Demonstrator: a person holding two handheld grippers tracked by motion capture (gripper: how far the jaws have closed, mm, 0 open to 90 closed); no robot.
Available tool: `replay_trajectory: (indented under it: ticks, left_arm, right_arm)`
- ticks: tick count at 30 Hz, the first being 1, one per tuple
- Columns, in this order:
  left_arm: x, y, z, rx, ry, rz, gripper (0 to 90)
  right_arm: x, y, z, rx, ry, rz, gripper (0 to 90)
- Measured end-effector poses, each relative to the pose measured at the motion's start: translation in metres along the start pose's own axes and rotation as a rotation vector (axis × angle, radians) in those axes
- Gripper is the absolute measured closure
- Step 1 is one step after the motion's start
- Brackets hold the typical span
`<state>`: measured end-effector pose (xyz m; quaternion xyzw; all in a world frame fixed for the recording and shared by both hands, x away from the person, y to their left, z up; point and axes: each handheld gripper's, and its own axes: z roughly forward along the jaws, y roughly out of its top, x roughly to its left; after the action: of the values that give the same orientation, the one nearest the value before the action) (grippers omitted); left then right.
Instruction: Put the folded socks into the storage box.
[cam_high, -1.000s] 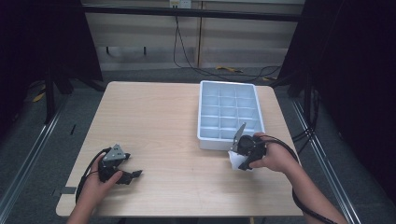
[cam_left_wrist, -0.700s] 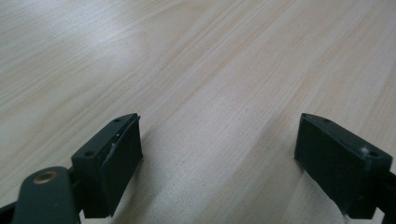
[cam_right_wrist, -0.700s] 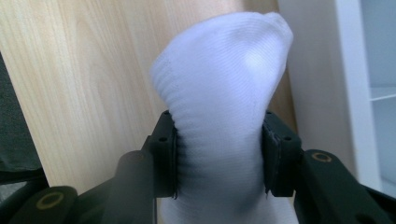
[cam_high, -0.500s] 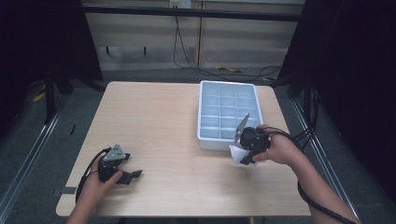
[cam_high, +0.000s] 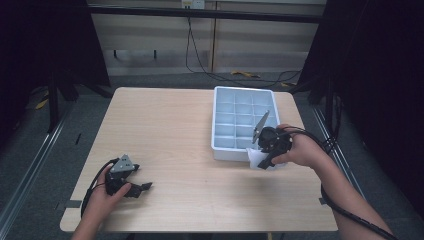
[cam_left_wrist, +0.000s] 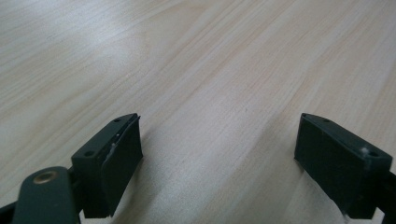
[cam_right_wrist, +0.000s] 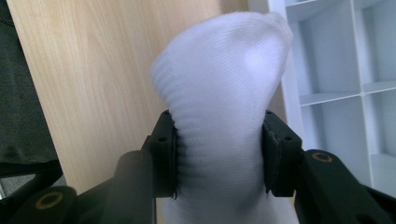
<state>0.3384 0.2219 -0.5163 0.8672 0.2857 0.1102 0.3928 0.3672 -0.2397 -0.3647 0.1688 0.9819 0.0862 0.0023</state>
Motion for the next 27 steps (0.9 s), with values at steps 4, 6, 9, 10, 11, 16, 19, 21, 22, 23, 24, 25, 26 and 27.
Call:
replay_trajectory:
  ticks: [4,6,9,10,11,16,19,21,22,23,24,25,26,27]
  left_arm:
    - [0.0,0.0,0.0,-0.001,-0.002,-0.004,14.6]
    - [0.0,0.0,0.0,0.0,-0.002,0.0,14.6]
    - [0.0,0.0,0.0,-0.004,-0.003,0.001,14.6]
    - [0.0,0.0,0.0,-0.003,-0.002,0.0,14.6]
    - [0.0,0.0,0.0,-0.003,-0.002,0.002,14.6]
    - [0.0,0.0,0.0,0.0,-0.002,0.003,14.6]
    - [0.0,0.0,0.0,0.001,-0.002,0.003,14.6]
    - [0.0,0.0,0.0,0.001,-0.002,0.003,14.6]
    - [0.0,0.0,0.0,0.001,-0.003,0.003,14.6]
    - [0.0,0.0,0.0,-0.001,-0.003,0.005,14.6]
    - [0.0,0.0,0.0,0.001,-0.003,0.004,14.6]
    - [0.0,0.0,0.0,0.0,-0.003,0.005,14.6]
    - [0.0,0.0,0.0,-0.001,-0.005,0.005,14.6]
    - [0.0,0.0,0.0,0.0,-0.003,0.005,14.6]
  right_arm:
    - [-0.006,0.002,-0.005,-0.015,-0.002,0.004,54.8]
    - [-0.007,0.005,-0.007,-0.018,-0.004,0.025,54.8]
    - [-0.01,0.011,-0.008,-0.021,-0.007,0.017,54.7]
    - [-0.01,0.013,-0.008,-0.027,-0.003,0.014,54.6]
    - [-0.011,0.015,-0.008,-0.032,0.0,0.004,54.4]
    - [-0.014,0.025,-0.007,-0.041,-0.005,-0.006,54.3]
    - [-0.017,0.031,-0.008,-0.04,-0.008,0.003,54.2]
    - [-0.019,0.035,-0.008,-0.043,-0.009,0.003,54.1]
    - [-0.02,0.037,-0.008,-0.045,-0.016,0.002,54.0]
    - [-0.021,0.039,-0.008,-0.048,-0.018,0.008,54.0]
    - [-0.022,0.041,-0.007,-0.045,-0.009,0.005,54.0]
    - [-0.023,0.043,-0.006,-0.046,-0.012,0.003,54.0]
    - [-0.024,0.046,-0.006,-0.04,-0.016,0.007,54.0]
    - [-0.024,0.048,-0.005,-0.032,-0.016,0.011,54.0]
